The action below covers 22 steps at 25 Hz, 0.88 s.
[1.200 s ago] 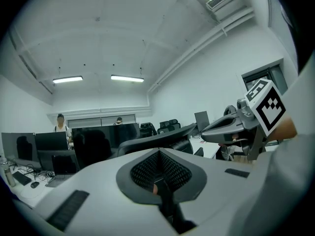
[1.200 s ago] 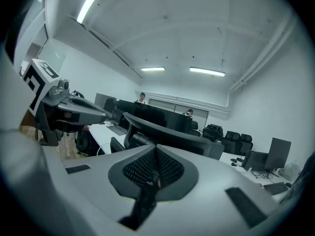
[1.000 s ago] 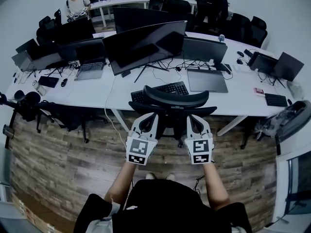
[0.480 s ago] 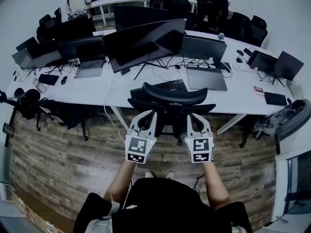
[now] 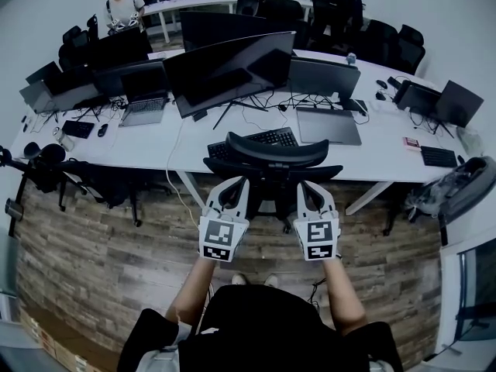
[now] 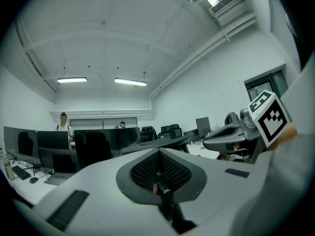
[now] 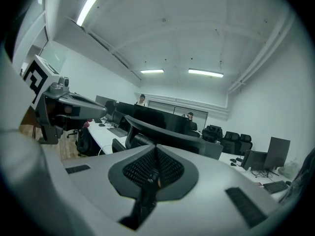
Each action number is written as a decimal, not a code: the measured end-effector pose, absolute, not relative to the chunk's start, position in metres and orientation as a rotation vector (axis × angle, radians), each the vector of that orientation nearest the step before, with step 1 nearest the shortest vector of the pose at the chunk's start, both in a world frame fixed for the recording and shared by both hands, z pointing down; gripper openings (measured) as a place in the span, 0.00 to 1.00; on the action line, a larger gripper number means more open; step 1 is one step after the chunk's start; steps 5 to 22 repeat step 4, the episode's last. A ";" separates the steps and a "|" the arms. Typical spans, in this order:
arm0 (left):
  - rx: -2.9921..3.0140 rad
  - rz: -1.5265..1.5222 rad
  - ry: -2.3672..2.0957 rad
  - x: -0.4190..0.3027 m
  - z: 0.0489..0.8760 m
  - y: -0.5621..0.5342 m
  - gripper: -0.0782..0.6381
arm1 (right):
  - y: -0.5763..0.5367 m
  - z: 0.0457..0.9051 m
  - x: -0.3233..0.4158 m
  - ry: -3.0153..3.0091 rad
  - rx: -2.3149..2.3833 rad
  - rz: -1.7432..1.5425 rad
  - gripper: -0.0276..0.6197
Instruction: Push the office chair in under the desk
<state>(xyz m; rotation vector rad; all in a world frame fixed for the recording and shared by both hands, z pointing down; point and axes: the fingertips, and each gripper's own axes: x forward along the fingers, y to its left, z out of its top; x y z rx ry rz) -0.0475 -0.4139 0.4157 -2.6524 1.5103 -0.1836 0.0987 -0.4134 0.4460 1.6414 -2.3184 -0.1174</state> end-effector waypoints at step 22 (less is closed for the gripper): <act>-2.641 -0.193 1.517 -0.049 0.414 -0.413 0.13 | -0.413 0.446 0.098 -2.324 1.643 -0.112 0.08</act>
